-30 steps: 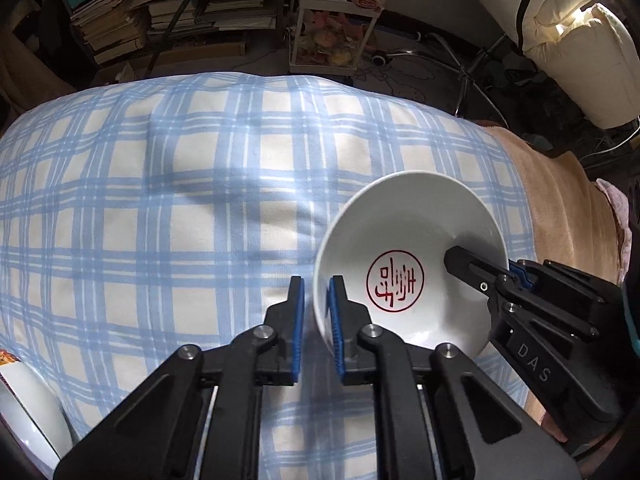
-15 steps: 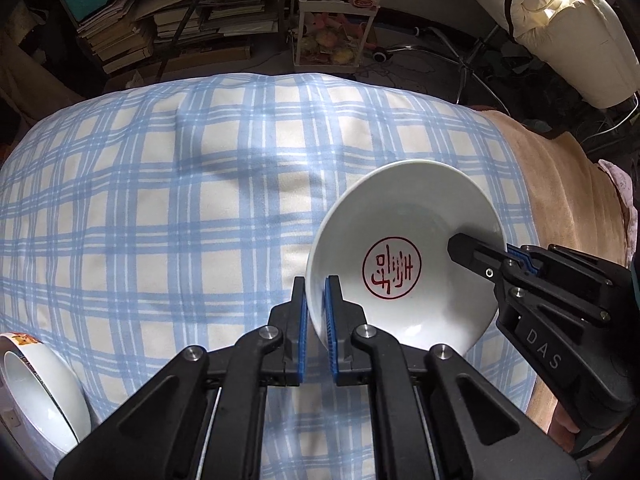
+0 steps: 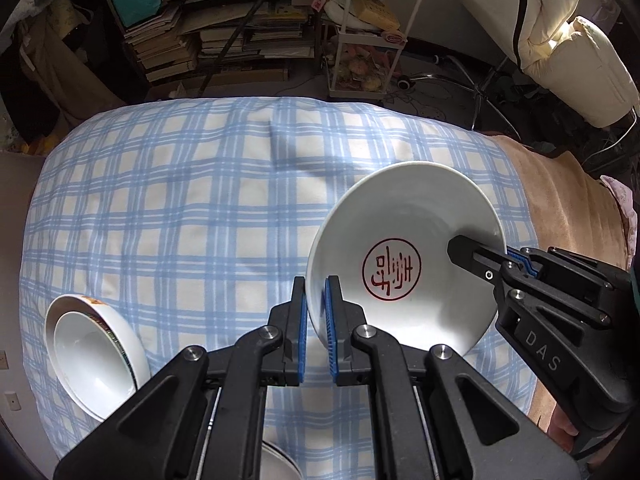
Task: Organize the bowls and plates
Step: 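Carry the red-print bowl with both grippers toward the nested white bowls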
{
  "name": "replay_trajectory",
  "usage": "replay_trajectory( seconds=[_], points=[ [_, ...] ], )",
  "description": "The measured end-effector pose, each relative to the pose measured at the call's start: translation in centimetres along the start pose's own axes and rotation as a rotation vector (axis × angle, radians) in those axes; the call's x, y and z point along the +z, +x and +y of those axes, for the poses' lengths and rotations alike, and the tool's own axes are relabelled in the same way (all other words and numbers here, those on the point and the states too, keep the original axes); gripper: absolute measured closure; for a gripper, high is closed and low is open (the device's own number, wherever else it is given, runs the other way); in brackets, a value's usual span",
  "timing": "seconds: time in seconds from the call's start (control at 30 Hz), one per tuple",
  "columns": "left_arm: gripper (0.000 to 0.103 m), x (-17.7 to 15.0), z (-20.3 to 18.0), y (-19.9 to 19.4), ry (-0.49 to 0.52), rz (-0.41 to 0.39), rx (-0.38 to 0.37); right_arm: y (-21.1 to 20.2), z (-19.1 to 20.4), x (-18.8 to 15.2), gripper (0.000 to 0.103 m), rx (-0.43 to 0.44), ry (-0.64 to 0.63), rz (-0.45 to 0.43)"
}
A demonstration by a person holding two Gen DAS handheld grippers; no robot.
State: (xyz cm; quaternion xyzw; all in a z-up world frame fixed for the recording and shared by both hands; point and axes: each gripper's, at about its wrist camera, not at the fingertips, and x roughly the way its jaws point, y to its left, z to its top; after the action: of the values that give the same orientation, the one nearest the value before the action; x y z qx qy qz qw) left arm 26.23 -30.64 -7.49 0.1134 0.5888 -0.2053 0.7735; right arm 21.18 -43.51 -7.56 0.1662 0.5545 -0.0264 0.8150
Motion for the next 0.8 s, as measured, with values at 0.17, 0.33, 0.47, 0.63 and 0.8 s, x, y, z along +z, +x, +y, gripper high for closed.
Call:
replay_trajectory(
  seconds=[0.17,0.33,0.47,0.63,0.8],
  points=[
    [0.094,-1.6,2.8,-1.6,-0.029,-0.011,0.020,-0.1,3.4,-0.5,0.096,0.015,-0.036,-0.004],
    [0.094,-3.3,5.8,-2.8,-0.051,-0.023,0.051,0.2,6.9,-1.0,0.096,0.034,-0.071,0.000],
    [0.094,-4.7,8.1,-3.7,-0.071,-0.027,0.078,0.5,9.7,-1.7,0.096,0.048,-0.105,0.009],
    [0.094,-6.1,10.8,-4.7,-0.094,-0.040,0.094,0.8,12.8,-2.4,0.096,0.063,-0.129,0.001],
    [0.093,-7.7,13.4,-5.4,-0.121,-0.046,0.110,1.0,15.8,-3.1,0.096,0.073,-0.157,-0.006]
  ],
)
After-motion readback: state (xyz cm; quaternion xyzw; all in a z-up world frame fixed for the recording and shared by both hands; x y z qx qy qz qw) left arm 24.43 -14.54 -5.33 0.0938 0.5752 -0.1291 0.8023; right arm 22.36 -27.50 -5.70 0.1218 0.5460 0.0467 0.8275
